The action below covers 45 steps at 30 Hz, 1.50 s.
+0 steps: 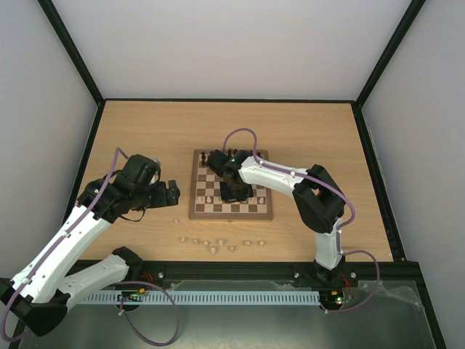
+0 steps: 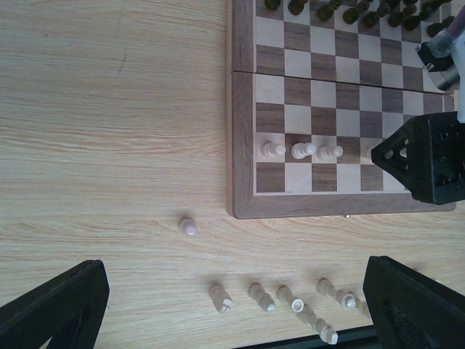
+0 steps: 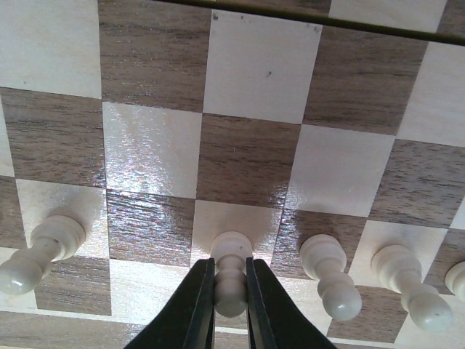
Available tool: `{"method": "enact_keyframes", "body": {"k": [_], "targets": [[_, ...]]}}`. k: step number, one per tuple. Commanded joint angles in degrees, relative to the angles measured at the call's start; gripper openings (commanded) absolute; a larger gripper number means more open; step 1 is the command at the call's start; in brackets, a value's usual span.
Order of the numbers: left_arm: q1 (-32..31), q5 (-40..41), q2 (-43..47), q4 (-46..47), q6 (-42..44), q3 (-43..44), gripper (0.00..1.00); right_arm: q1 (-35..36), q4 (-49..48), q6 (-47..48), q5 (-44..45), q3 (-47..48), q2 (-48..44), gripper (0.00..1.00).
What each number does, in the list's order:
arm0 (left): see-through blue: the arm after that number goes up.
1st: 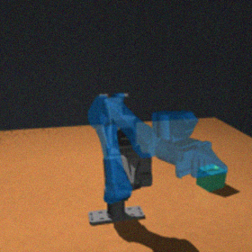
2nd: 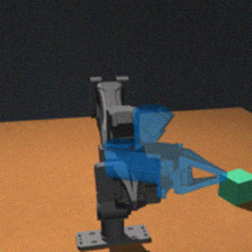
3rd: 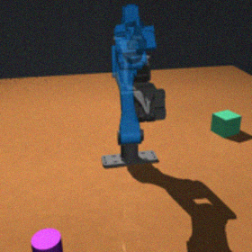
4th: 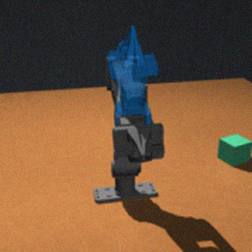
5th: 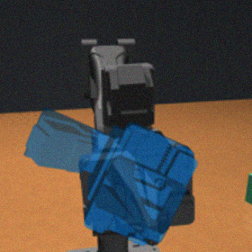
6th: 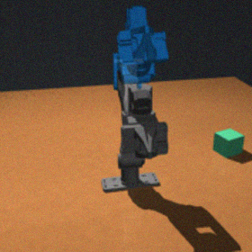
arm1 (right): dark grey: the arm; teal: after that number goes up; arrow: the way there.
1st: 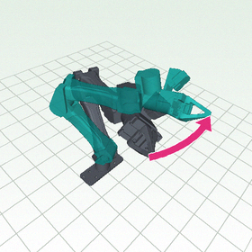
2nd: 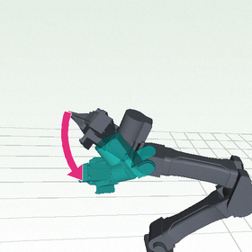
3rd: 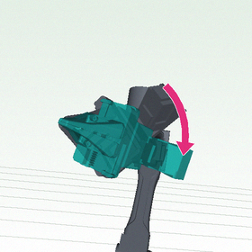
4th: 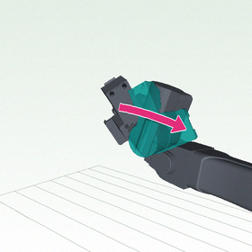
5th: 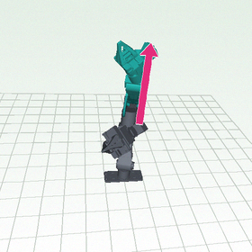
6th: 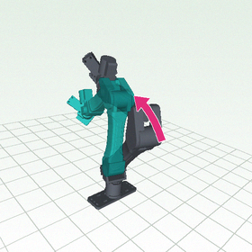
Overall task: Set up the chess pieces on the board
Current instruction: Place the chess piece on the chessboard.
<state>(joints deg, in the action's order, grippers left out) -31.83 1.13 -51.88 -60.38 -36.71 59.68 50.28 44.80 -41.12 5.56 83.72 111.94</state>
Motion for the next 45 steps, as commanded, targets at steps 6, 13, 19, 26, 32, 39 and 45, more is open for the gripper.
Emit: {"method": "enact_keyframes", "body": {"k": [6, 13, 19, 26, 32, 39, 45], "targets": [[0.2, 0.8, 0.4, -1.6, -0.2, 0.1, 0.99, 0.1, 1.1, 0.8, 0.9, 0.7, 3.2, 0.12], [0.2, 0.4, 0.1, -1.0, -0.2, 0.1, 0.99, 0.1, 2.2, 0.8, 1.2, 2.1, 3.4, 0.13], [0.2, 0.4, 0.2, -0.9, 0.0, -0.2, 0.99, 0.2, 3.1, 0.7, 1.5, 2.5, 3.7, 0.13], [0.2, 0.3, 0.2, -0.6, -0.1, -0.6, 0.99, 0.1, 4.2, 0.2, 2.4, 1.3, 2.9, 0.14], [0.2, -0.1, -0.1, 0.1, 0.0, -1.1, 0.99, 0.1, 4.0, -0.1, 2.3, -0.2, 1.7, 0.14], [0.2, -0.1, -0.2, 0.2, 0.0, -1.2, 0.99, 0.2, 3.5, -0.2, 1.9, -0.7, 1.3, 0.17], [0.3, 0.0, -0.3, 0.2, 0.0, -1.2, 0.99, 0.2, 3.7, -0.1, 1.9, 0.3, 0.8, 0.2]]}}
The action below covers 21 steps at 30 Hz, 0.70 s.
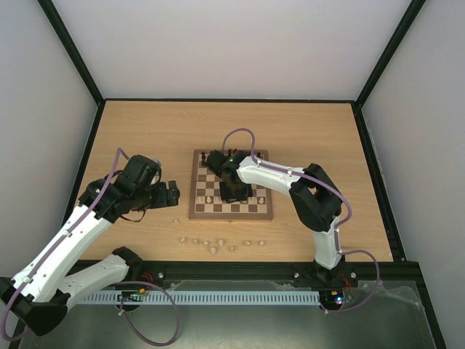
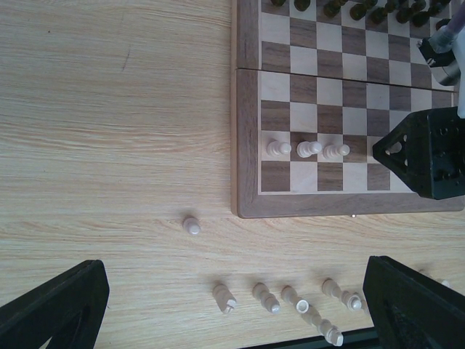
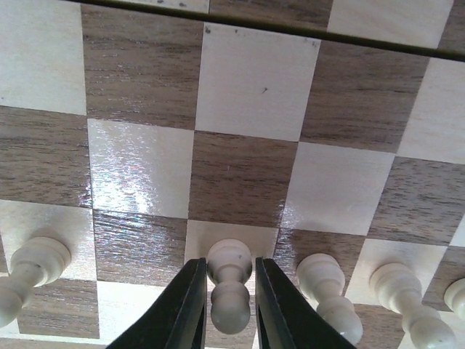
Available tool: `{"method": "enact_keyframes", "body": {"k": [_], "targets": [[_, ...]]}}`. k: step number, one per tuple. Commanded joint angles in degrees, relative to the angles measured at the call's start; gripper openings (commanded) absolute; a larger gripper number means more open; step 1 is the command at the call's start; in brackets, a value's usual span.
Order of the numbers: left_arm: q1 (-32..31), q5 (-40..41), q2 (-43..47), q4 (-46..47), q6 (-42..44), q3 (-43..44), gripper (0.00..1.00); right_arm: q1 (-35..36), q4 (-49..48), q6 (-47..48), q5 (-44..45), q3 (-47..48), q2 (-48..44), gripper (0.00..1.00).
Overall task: Set up the chess pieces on the board
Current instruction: Place the chess piece on the chessboard.
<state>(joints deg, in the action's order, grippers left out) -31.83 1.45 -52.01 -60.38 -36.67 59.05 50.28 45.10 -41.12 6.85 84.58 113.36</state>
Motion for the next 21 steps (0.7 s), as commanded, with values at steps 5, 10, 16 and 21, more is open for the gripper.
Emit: {"method": "enact_keyframes", "body": {"k": [5, 10, 16, 21], "targets": [[0.2, -0.4, -0.2, 0.4, -0.1, -0.5, 0.99, 0.1, 4.8, -0.3, 1.0, 0.8, -1.8, 0.28], [0.2, -0.6, -0.4, 0.8, -0.2, -0.7, 0.99, 0.1, 6.5, -0.6, 0.8, 3.8, -4.2, 0.33], [0.2, -0.6, -0.8, 1.1, -0.3, -0.7, 0.99, 0.1, 6.9, -1.0, -1.4, 9.9, -9.7, 0.4], [0.2, -0.5, -1.4, 1.1, -0.3, -0.6, 0.99, 0.1, 7.2, -2.3, -0.3, 10.7, -18.1, 0.61]]}}
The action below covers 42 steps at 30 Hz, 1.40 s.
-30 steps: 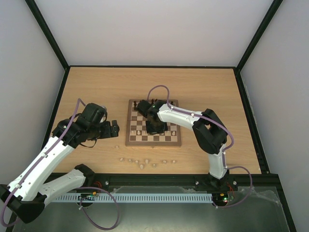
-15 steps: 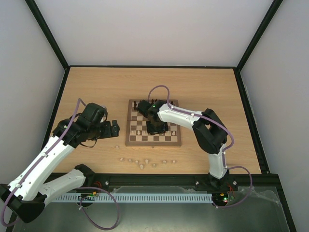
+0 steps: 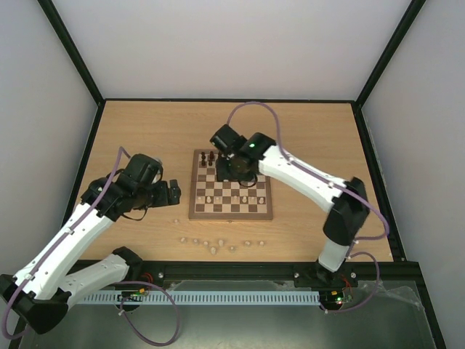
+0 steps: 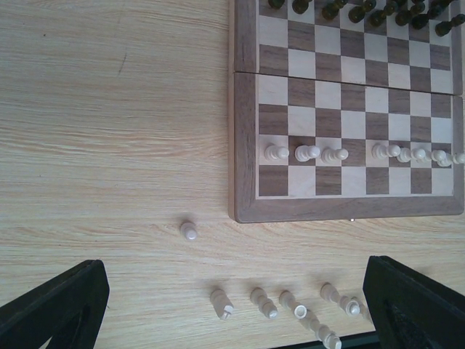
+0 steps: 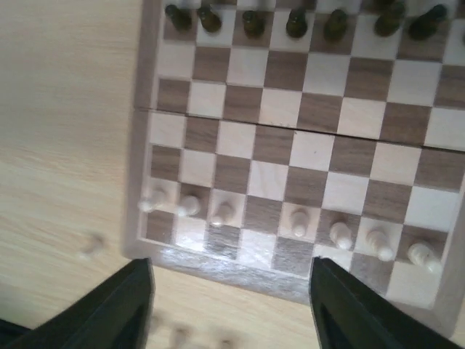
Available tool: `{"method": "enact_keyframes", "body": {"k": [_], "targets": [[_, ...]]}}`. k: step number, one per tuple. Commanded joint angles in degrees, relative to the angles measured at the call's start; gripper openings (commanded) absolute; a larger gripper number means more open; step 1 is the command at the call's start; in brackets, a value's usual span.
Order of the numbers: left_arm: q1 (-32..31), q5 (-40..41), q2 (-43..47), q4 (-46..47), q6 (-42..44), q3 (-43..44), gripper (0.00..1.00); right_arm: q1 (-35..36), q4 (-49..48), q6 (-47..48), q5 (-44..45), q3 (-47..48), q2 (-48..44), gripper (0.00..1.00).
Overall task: Set up the chess pieces on the board
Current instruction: Place the chess piece on the chessboard, then pick up the chess piece at the center of the board.
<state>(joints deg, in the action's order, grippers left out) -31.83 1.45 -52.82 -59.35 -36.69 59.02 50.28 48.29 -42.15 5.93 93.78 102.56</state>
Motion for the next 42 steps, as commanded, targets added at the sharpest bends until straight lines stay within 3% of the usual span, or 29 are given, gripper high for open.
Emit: {"method": "enact_keyframes", "body": {"k": [1, 4, 5, 10, 14, 19, 42], "targets": [[0.2, -0.6, -0.9, 0.0, -0.3, -0.6, 0.99, 0.2, 4.4, -1.5, 1.7, 1.1, -9.2, 0.68], [0.2, -0.5, -1.8, -0.1, -0.1, -0.6, 0.99, 0.1, 5.7, -2.6, 5.2, -1.8, -16.5, 0.98], [0.2, -0.5, -2.6, -0.4, 0.0, -0.7, 0.99, 0.1, 5.1, -4.1, 7.3, -9.3, -24.2, 0.99], [0.4, -0.7, -4.1, -1.2, -0.4, -2.3, 0.99, 0.1, 0.4, -9.6, 5.9, -28.8, -40.3, 0.99], [0.4, -0.1, -6.1, -2.5, -0.6, -3.0, 0.99, 0.2, 0.3, -12.5, 6.2, -37.2, -48.1, 0.99], [0.4, -0.2, -6.9, -1.7, -0.6, -3.4, 0.99, 0.1, 0.4, -14.2, 5.8, -39.5, -51.5, 0.99], [0.5, -2.1, -10.8, 10.0, -4.6, -17.6, 0.99, 0.2, -1.8, -13.4, 2.8, -41.4, -50.9, 0.99]]}}
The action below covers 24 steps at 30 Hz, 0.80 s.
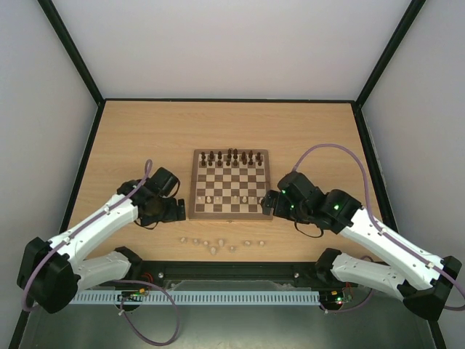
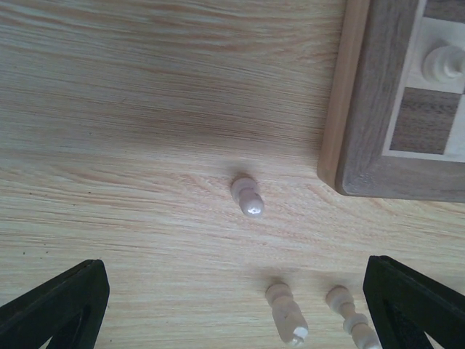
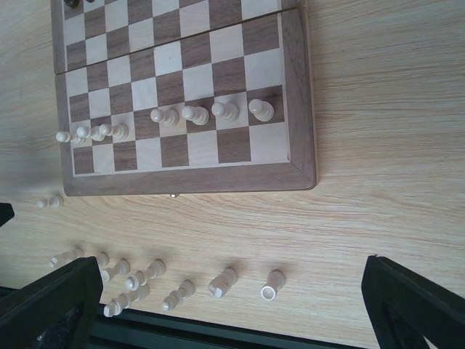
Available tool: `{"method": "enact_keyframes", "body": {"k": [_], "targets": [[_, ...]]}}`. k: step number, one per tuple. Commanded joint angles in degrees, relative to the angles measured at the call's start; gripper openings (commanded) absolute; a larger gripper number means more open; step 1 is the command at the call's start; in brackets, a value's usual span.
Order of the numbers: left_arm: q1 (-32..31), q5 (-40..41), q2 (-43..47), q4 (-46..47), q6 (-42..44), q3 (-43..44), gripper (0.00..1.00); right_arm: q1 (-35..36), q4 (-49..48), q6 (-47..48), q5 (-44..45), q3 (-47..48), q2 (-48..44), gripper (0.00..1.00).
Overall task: Set up the chess pieces on the board
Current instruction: Pick up the chess piece at the center of the board.
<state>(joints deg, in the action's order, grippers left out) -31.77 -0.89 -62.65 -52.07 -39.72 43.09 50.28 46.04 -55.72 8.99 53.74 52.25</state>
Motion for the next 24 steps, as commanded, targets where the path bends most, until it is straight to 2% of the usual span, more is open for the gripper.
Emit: {"method": "enact_keyframes", "body": {"k": [1, 5, 10, 24], "targets": [[0.5, 0.4, -1.3, 3.5, -1.7, -2.3, 0.97, 0.1, 0.5, 0.2, -0.3, -1.5, -0.7, 0.99], [0.5, 0.9, -2.8, 6.3, -2.2, -4.5, 0.85, 0.1, 0.4, 0.1, -0.5, -2.0, -1.3, 0.99], [1.0, 2.4, -4.7, 7.4, -2.6, -4.2, 0.74, 0.2, 0.2, 0.1, -0.8, -2.5, -1.5, 1.0], [0.7, 1.5, -6.7, 8.6, -3.9, -4.1, 0.74, 0.1, -0.7, 0.3, -2.1, -3.8, -1.5, 0.99]]}}
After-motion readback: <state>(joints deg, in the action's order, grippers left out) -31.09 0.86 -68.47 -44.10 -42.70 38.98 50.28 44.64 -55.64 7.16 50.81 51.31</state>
